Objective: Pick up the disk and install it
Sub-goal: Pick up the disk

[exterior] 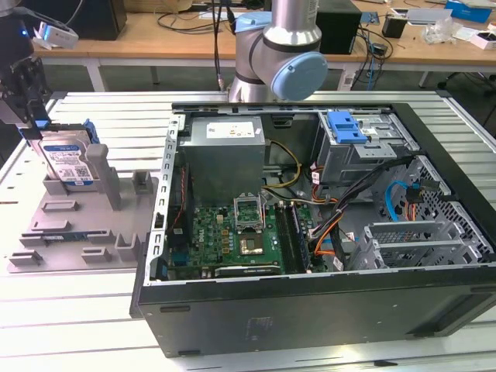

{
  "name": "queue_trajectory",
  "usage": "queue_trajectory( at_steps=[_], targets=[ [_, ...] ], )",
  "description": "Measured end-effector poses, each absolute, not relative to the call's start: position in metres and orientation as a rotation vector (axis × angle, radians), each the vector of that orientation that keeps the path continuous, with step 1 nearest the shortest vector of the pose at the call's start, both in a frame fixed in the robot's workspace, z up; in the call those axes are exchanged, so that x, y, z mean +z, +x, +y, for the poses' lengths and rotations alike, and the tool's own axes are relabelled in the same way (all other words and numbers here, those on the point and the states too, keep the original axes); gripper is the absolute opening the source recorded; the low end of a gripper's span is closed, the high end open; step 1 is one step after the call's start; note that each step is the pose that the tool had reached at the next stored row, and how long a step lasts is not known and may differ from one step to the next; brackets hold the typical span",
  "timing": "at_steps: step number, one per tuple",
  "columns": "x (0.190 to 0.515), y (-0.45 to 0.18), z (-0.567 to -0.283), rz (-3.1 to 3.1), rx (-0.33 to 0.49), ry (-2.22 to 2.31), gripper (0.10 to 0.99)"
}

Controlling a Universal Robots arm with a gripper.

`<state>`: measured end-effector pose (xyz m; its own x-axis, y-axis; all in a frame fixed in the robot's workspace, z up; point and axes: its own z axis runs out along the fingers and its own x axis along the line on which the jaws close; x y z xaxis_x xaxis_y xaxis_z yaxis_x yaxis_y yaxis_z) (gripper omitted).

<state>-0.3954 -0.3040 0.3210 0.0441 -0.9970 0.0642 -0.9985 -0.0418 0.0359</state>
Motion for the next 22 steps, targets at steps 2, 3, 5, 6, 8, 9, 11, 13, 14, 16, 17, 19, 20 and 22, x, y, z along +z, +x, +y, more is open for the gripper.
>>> queue_trajectory(
  at_steps=[2,3,5,6,8,9,11,13,14,16,17,19,20,22],
  targets=[
    [0.321,-0.3948,-0.304,-2.124,0.033,2.218,0.482],
    [0.321,-0.3946,-0.3041,-2.124,0.033,2.218,0.482],
    [0.321,-0.3941,-0.3041,-2.124,0.033,2.218,0.482],
    [0.3209,-0.3938,-0.3041,-2.124,0.033,2.218,0.482],
    [0.3207,-0.3937,-0.3041,-2.124,0.033,2.218,0.482],
    [0.3206,-0.3937,-0.3042,-2.124,0.033,2.218,0.482],
    [0.3204,-0.3937,-0.3041,-2.124,0.033,2.218,0.482],
    [0.3201,-0.3937,-0.3042,-2.125,0.033,2.217,0.482],
    [0.3199,-0.3937,-0.3042,-2.126,0.034,2.217,0.482],
    [0.3197,-0.3937,-0.3042,-2.128,0.034,2.215,0.482],
    [0.3196,-0.3937,-0.3042,-2.129,0.034,2.214,0.482],
    [0.3194,-0.3937,-0.3042,-2.131,0.034,2.213,0.482],
    [0.3192,-0.3937,-0.3042,-2.132,0.034,2.212,0.482],
    [0.319,-0.3937,-0.3042,-2.133,0.035,2.211,0.482]
  ],
)
